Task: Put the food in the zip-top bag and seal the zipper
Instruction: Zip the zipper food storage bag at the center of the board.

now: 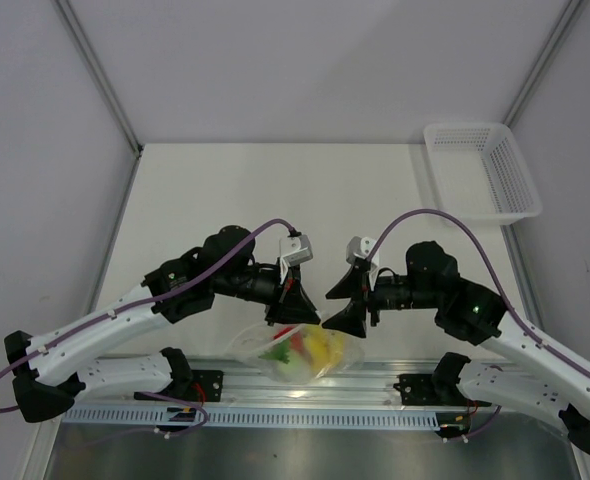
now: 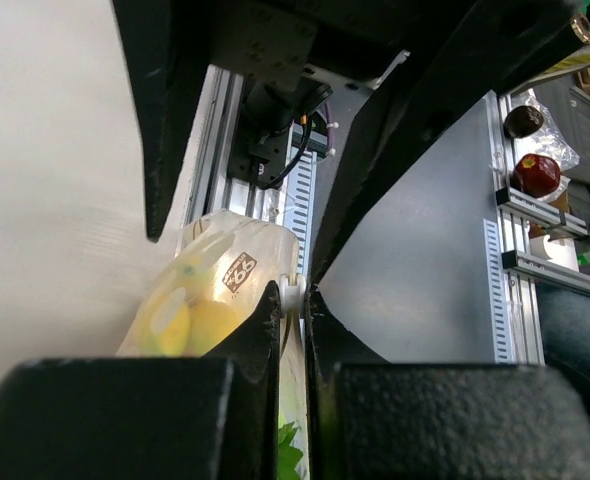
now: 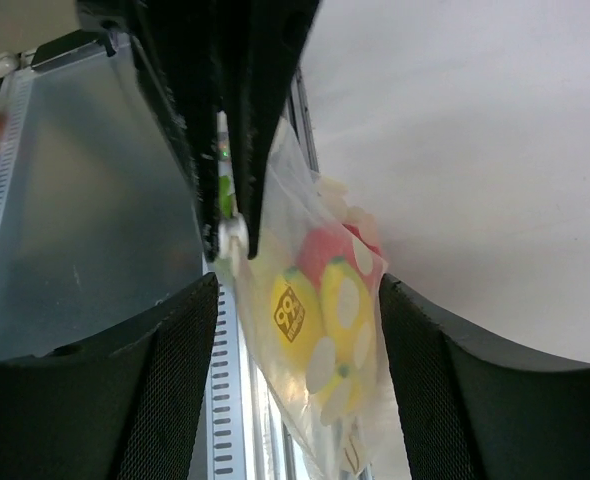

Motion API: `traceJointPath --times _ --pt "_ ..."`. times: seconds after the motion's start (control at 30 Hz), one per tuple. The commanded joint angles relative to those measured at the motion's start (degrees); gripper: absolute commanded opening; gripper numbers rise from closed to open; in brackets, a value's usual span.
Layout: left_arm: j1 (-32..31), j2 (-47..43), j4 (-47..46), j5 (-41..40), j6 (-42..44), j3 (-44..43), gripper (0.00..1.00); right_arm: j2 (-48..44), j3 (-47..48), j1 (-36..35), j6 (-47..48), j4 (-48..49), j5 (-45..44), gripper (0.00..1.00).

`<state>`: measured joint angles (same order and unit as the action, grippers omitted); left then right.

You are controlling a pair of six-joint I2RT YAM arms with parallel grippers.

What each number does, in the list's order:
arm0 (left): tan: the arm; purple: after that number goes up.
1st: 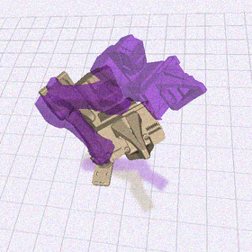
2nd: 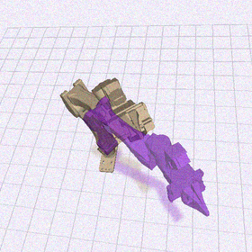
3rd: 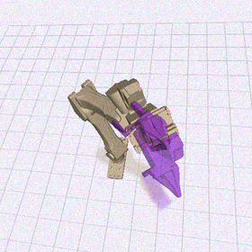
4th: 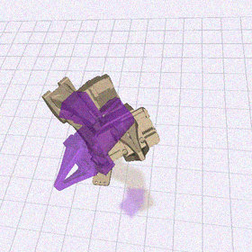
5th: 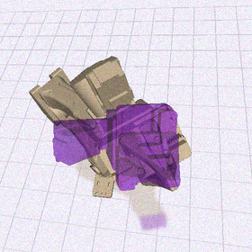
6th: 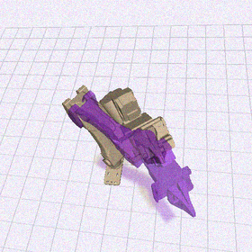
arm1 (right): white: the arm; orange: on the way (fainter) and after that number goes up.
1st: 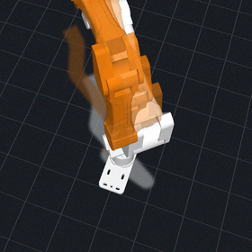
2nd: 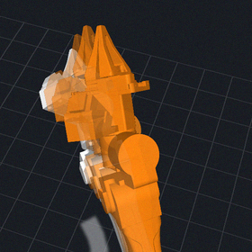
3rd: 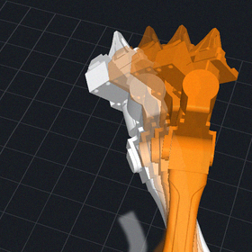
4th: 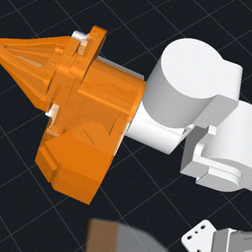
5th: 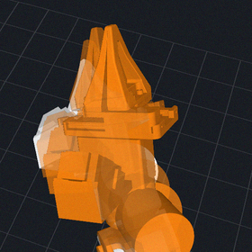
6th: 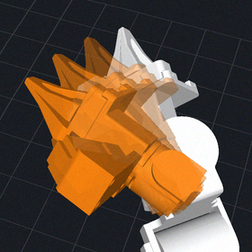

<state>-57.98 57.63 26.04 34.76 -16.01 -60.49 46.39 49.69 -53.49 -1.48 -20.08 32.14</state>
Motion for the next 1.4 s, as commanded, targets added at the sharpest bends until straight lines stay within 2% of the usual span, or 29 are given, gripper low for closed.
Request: traceJointPath --times 0.0,0.17,0.37,0.57,0.67,0.73,0.8,0.9,0.97,1.1,1.13,1.3,1.37 --pt "0.4 -0.6 -1.8 1.5 0.5 -1.4 0.01 -1.2 5.4 -0.3 0.5 -2.2 2.7 0.67" --pt "0.5 -0.3 -1.9 1.4 0.4 -1.7 0.00 -1.2 6.7 -0.4 0.9 -5.6 3.1 0.66" --pt "0.5 -0.3 -2.4 2.0 0.2 -1.7 0.01 2.6 4.8 -0.6 -0.8 -3.6 7.6 0.45" --pt "0.6 -0.8 -2.5 2.7 0.4 -1.4 0.01 4.9 3.7 -1.1 -1.1 -1.4 8.4 0.38" --pt "0.6 -0.8 -2.7 2.8 0.2 -1.2 0.01 6.2 3.7 -1.2 -1.5 0.1 9.7 0.28" --pt "0.6 -0.6 -2.5 2.8 0.1 -1.2 0.01 6.5 3.7 -1.3 -2.6 1.8 10.8 0.13" --pt "0.6 -0.5 -2.7 2.7 0.0 -1.0 0.01 6.7 3.6 -1.6 -3.5 2.8 11.5 0.06" --pt "0.6 0.0 -1.6 1.8 0.0 -1.5 0.01 6.7 4.1 -2.5 -3.6 3.3 11.7 0.07" --pt "0.6 0.4 -1.3 2.1 0.2 -1.7 0.01 7.0 4.6 -2.7 -3.6 2.3 11.6 0.01" --pt "0.6 1.5 0.5 0.8 0.5 -3.8 0.01 8.5 6.6 -2.9 -3.5 -0.3 12.7 0.00" --pt "0.7 2.1 1.1 0.2 0.5 -3.7 0.01 8.9 7.2 -3.1 -4.0 -0.8 12.2 0.00" --pt "0.7 2.4 3.8 -5.6 -0.2 -4.2 0.04 4.2 4.0 -4.8 -12.7 3.8 -10.8 0.00" --pt "0.8 2.2 4.4 -7.4 -0.2 -3.9 0.07 1.4 2.1 -5.4 -17.0 5.3 -15.4 0.00"
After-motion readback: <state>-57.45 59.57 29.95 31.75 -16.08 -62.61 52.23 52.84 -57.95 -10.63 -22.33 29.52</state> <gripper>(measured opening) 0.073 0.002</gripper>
